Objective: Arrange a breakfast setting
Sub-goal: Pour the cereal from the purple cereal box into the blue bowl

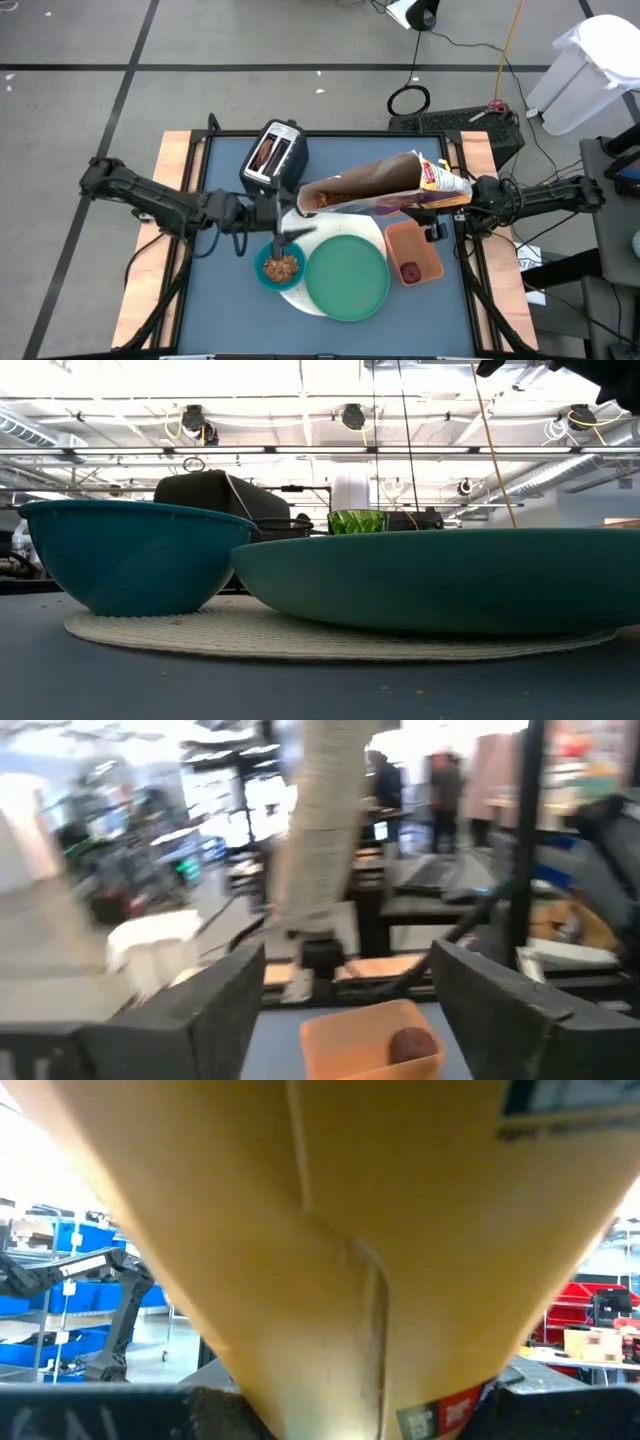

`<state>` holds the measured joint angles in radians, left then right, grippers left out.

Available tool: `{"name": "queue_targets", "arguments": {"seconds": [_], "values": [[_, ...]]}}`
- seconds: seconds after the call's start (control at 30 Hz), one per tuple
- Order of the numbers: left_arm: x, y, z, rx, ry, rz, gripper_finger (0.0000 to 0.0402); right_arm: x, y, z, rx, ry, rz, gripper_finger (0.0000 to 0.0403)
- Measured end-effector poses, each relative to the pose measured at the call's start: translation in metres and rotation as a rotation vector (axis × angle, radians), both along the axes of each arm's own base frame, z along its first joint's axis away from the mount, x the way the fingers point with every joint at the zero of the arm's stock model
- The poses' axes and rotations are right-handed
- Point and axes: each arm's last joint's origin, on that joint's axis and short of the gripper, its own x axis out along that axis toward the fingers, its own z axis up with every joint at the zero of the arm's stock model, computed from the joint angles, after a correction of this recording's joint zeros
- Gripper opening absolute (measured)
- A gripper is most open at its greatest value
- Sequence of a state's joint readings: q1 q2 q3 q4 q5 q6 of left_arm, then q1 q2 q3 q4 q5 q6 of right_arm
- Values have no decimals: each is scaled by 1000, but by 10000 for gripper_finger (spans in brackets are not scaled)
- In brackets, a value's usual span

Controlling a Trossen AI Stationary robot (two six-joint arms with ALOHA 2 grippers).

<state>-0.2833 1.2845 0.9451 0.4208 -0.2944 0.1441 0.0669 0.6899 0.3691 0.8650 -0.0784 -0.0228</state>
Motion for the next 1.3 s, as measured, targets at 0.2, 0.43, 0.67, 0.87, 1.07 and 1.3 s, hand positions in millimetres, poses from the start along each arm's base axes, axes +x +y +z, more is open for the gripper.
{"name": "queue_targets", "arguments": {"seconds": [0.2, 0.43, 0.67, 0.87, 1.07, 1.3], "values": [[18, -4, -16, 21, -3, -18, 319, 0, 0, 0, 0, 0, 0, 167], [40, -2, -31, 51, -54, 11, 319, 0, 0, 0, 0, 0, 0, 167], [61, 6, -48, 57, -155, 57, 319, -1, 0, 2, 2, -24, 0, 167], [72, 13, -59, 39, -255, 87, 319, -3, 0, 5, -11, -62, -8, 167], [78, 20, -66, 31, -308, 108, 319, -3, 0, 6, -14, -69, -13, 167], [79, 23, -62, 64, -337, -7, 319, -2, 0, 6, -17, -68, -16, 167]]}}
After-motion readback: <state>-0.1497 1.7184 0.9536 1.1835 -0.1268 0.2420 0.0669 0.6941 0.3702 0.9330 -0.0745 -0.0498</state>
